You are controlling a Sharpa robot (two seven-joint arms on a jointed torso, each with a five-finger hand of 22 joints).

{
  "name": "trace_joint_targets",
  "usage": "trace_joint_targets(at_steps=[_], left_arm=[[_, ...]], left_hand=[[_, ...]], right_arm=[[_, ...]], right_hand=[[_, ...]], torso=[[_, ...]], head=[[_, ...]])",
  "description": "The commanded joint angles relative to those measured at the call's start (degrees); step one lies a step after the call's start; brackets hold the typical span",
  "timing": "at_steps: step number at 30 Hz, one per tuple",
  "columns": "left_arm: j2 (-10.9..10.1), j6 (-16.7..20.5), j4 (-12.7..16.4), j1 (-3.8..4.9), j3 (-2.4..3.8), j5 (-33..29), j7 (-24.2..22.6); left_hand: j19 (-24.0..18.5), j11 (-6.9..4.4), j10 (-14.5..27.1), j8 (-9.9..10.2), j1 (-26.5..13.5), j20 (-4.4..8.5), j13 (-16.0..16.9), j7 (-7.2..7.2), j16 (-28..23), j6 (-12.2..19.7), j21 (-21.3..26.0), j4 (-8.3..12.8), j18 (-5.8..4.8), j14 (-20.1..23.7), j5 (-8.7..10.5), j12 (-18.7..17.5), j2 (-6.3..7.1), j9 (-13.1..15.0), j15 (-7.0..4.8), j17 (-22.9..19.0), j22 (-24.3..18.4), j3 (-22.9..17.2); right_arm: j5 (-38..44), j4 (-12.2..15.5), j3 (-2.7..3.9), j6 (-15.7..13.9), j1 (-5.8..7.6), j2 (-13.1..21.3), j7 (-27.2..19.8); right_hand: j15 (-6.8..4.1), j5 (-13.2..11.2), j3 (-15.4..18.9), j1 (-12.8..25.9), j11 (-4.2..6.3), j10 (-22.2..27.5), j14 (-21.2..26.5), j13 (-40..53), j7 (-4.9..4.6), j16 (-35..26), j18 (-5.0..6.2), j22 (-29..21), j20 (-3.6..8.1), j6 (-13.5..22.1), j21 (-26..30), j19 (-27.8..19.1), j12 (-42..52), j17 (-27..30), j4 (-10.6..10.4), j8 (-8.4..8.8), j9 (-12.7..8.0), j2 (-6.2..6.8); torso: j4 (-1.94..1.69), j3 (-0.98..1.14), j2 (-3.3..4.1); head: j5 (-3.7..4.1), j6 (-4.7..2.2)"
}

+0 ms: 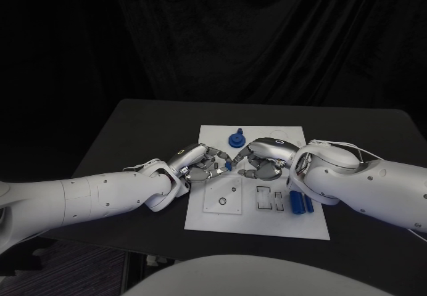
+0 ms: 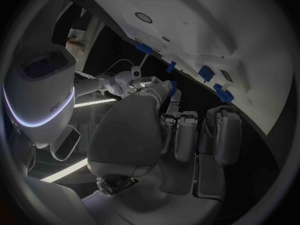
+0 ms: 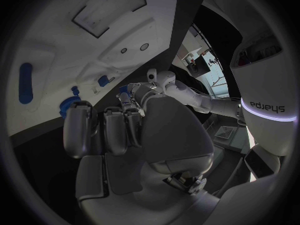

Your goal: Assemble the parts on the task board

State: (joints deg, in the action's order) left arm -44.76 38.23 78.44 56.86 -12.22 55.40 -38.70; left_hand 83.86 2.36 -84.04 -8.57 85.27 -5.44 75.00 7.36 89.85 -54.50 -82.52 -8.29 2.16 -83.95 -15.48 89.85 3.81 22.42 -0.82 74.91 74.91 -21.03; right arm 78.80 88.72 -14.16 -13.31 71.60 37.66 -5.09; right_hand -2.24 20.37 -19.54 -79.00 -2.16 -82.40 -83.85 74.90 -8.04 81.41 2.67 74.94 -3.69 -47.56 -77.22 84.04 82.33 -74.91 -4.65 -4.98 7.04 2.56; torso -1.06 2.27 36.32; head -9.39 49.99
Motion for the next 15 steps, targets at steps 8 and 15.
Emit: trace_joint_targets(at_steps=[8,15], left_arm=[[0.1,-0.2,0.2,0.04,0.07,-0.3,-0.7],[0.2,-0.2,0.2,0.04,0.07,-0.3,-1.0]], left_hand=[[2.4,-1.22,-6.0,-4.2,2.0,0.78,15.0,-1.8,0.1,-5.5,-0.3,0.4,-0.44,-6.1,-1.37,0.1,-0.39,2.4,-0.95,15.1,12.9,1.5],[2.4,-1.45,-6.0,-4.9,2.1,0.96,15.0,-2.07,0.1,-6.2,-0.3,0.4,-0.45,-6.1,-1.46,0.1,-0.28,2.9,-1.14,15.1,12.9,1.7]], right_arm=[[0.1,0.2,0.01,0.7,-0.15,0.2,0.4],[0.1,0.1,0.01,1.0,-0.15,0.2,0.7]], right_hand=[[0.03,-0.2,-0.3,0.6,0.24,0.4,-3.3,4.3,0.09,0.0,0.3,11.1,-0.31,0.5,0.1,1.0,0.1,-1.9,0.1,0.33,0.0,-0.15],[0.03,-0.2,-0.3,0.6,0.24,0.4,-3.3,4.3,0.09,0.0,0.3,11.1,-0.31,0.5,0.1,1.0,0.1,-1.9,0.1,0.33,0.0,-0.15]], torso=[[0.05,0.06,-0.01],[0.04,0.03,-0.06]], head=[[-0.08,0.01],[-0.1,0.01]])
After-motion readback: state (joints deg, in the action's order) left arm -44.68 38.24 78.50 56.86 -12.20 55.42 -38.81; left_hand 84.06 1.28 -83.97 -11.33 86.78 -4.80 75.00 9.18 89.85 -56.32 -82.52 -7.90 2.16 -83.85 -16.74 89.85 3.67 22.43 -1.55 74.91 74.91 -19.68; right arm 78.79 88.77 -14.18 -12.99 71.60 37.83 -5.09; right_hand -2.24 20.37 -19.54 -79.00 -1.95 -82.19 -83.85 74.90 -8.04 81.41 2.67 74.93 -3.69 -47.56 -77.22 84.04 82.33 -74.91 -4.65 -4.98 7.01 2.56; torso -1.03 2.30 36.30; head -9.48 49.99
